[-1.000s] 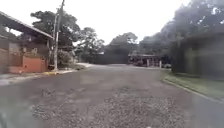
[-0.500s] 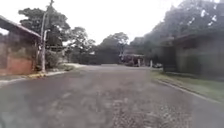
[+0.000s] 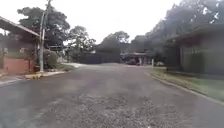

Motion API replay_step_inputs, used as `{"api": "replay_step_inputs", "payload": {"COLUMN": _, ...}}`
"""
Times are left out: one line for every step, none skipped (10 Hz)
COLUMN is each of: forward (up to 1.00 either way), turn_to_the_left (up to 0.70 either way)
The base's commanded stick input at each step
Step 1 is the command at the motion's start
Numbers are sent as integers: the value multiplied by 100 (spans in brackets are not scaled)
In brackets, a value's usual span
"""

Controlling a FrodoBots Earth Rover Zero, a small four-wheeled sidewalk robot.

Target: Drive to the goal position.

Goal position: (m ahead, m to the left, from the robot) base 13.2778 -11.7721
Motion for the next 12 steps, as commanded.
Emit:
{"api": "replay_step_inputs", "payload": {"forward": 70, "turn_to_the_left": -35}}
{"api": "replay_step_inputs", "payload": {"forward": 70, "turn_to_the_left": -35}}
{"api": "replay_step_inputs", "payload": {"forward": 70, "turn_to_the_left": -35}}
{"api": "replay_step_inputs", "payload": {"forward": 70, "turn_to_the_left": -35}}
{"api": "replay_step_inputs", "payload": {"forward": 70, "turn_to_the_left": -28}}
{"api": "replay_step_inputs", "payload": {"forward": 70, "turn_to_the_left": -15}}
{"api": "replay_step_inputs", "payload": {"forward": 70, "turn_to_the_left": -2}}
{"api": "replay_step_inputs", "payload": {"forward": 70, "turn_to_the_left": 0}}
{"api": "replay_step_inputs", "payload": {"forward": 70, "turn_to_the_left": 0}}
{"api": "replay_step_inputs", "payload": {"forward": 70, "turn_to_the_left": 0}}
{"api": "replay_step_inputs", "payload": {"forward": 70, "turn_to_the_left": 0}}
{"api": "replay_step_inputs", "payload": {"forward": 70, "turn_to_the_left": 0}}
